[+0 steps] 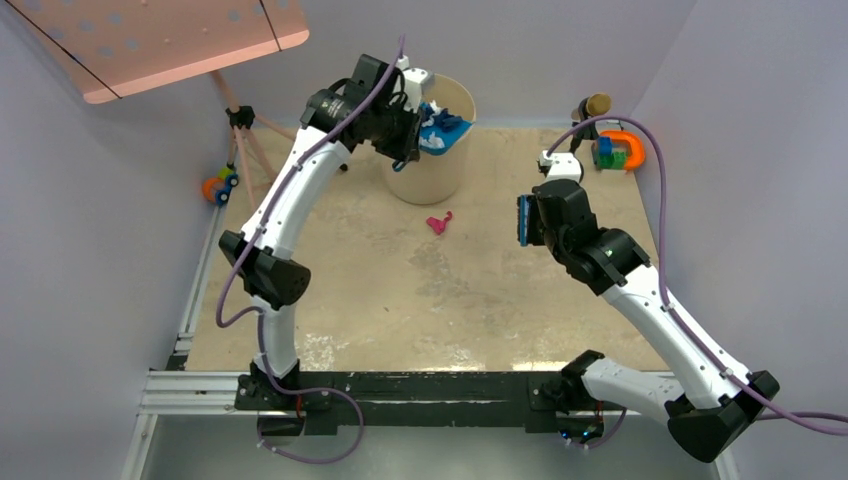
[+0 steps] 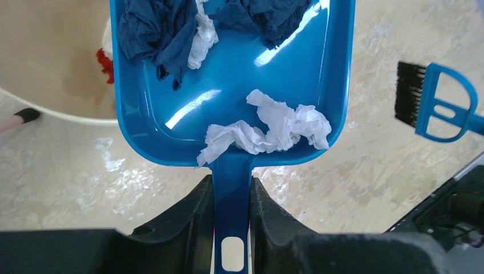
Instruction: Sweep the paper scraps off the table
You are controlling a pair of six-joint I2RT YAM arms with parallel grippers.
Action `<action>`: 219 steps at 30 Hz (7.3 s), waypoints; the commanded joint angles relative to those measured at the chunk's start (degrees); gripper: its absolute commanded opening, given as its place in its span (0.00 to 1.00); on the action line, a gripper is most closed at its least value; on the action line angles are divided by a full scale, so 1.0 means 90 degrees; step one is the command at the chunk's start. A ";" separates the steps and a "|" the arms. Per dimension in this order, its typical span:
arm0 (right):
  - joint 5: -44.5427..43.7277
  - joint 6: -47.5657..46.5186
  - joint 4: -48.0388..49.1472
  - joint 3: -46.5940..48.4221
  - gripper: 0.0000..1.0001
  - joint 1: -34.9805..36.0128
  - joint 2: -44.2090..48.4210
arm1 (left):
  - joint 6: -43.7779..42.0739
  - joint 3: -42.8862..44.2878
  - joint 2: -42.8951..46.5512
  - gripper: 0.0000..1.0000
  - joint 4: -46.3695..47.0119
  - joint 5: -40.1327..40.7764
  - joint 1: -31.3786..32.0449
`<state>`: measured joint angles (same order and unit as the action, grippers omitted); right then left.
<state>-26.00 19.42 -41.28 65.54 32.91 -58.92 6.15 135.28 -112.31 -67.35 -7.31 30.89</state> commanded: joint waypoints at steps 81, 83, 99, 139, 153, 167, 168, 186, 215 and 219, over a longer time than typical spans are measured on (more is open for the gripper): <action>0.2988 0.5033 0.5639 -0.1310 0.00 -0.0922 -0.2983 | 0.7194 -0.3051 0.1670 0.00 0.4436 -0.3525 -0.1602; 0.2937 0.5156 0.5397 -0.1123 0.00 -0.0984 -0.3314 | 0.6471 -0.2922 0.1911 0.00 0.3726 -0.3151 -0.1572; 0.2784 0.5187 0.4256 -0.2444 0.00 -0.1033 -0.2623 | 0.2643 -0.3738 0.3682 0.00 0.0690 -0.0612 -0.0712; 0.1766 -0.1408 0.0407 0.1412 0.00 0.0406 -0.4216 | 0.0338 -0.8888 0.3154 0.00 0.3943 0.1760 0.2392; 0.4254 -0.1268 0.0667 0.0792 0.00 0.0409 -0.2921 | 0.0057 -0.8502 0.2269 0.00 0.4120 0.1701 0.2388; 0.2328 -0.0315 0.0473 0.0740 0.00 -0.0708 -0.1187 | 0.0385 -0.9346 0.3720 0.00 0.4897 0.1830 0.2388; 0.1953 -0.0199 0.0433 0.0728 0.00 -0.0783 -0.1025 | 0.0395 -0.9232 0.3870 0.00 0.4727 0.1816 0.2388; 0.0397 0.0539 0.0217 0.0167 0.00 -0.1066 -0.0060 | 0.1112 -0.2618 0.2408 0.00 0.0753 -0.0575 0.0709; 0.0712 0.0739 0.0241 -0.0034 0.00 -0.1099 0.0352 | 1.2567 -0.4392 -0.0320 0.00 1.2542 -0.3588 -0.1421; 0.1020 0.0641 0.0539 -0.0177 0.00 -0.1098 0.0437 | 1.1377 -0.4526 0.0280 0.00 1.1658 -0.4401 -0.1421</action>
<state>-19.51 25.45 -39.79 65.14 23.18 -55.86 115.79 95.57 -118.83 37.17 -40.88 18.09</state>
